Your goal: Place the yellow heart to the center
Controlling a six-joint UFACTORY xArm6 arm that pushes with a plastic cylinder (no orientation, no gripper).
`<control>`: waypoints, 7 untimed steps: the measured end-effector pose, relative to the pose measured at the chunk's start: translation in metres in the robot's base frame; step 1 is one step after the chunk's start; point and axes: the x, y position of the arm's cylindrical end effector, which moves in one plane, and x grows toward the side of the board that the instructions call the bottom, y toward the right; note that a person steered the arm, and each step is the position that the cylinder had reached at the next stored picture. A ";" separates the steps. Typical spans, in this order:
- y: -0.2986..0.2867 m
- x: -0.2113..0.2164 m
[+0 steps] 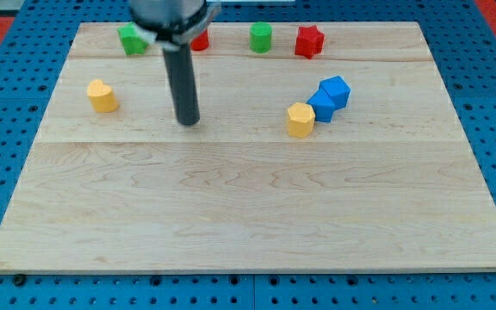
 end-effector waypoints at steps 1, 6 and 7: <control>-0.055 0.036; -0.106 -0.050; -0.100 -0.046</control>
